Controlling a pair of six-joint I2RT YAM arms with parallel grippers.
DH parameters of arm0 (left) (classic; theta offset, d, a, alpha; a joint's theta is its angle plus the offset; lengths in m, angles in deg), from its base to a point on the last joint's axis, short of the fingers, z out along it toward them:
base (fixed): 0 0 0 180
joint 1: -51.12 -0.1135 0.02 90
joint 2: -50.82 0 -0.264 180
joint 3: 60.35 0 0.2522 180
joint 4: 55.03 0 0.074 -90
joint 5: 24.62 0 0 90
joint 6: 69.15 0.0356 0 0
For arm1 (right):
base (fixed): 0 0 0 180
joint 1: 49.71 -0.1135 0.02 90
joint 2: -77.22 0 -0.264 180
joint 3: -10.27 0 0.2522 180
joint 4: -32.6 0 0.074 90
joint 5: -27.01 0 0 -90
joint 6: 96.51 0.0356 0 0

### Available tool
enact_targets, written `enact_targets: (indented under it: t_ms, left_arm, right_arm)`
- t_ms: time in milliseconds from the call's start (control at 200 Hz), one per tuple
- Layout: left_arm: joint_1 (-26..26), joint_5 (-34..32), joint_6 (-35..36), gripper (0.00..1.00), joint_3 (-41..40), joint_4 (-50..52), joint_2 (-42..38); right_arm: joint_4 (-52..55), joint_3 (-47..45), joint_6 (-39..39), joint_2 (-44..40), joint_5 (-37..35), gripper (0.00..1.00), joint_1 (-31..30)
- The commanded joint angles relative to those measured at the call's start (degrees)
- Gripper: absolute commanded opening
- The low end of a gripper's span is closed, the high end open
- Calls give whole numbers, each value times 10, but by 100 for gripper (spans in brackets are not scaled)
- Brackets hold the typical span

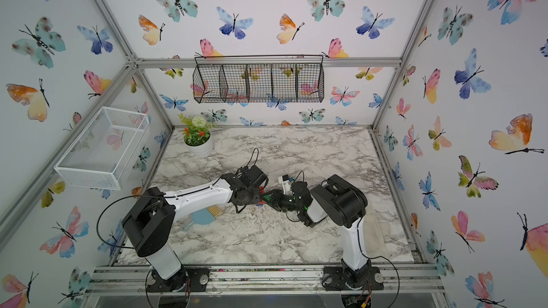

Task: Assemble the letter v with lego
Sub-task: Assemble the lego brick with the lego brick.

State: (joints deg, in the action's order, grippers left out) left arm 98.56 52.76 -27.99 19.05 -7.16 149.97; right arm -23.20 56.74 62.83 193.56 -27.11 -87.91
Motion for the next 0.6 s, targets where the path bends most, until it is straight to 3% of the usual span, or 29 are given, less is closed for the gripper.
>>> enact_targets:
  t_ms: [0,375,596]
  left_arm:
    - [4,35,13,11,-32,46,58]
    - [7,50,51,11,-44,14,49]
    - [7,54,62,18,-49,4,37]
  right_arm:
    - [52,-12,-18,8,-13,36,-3]
    - [55,-9,-21,11,-13,35,-3]
    - [54,-8,-20,13,-12,35,-3]
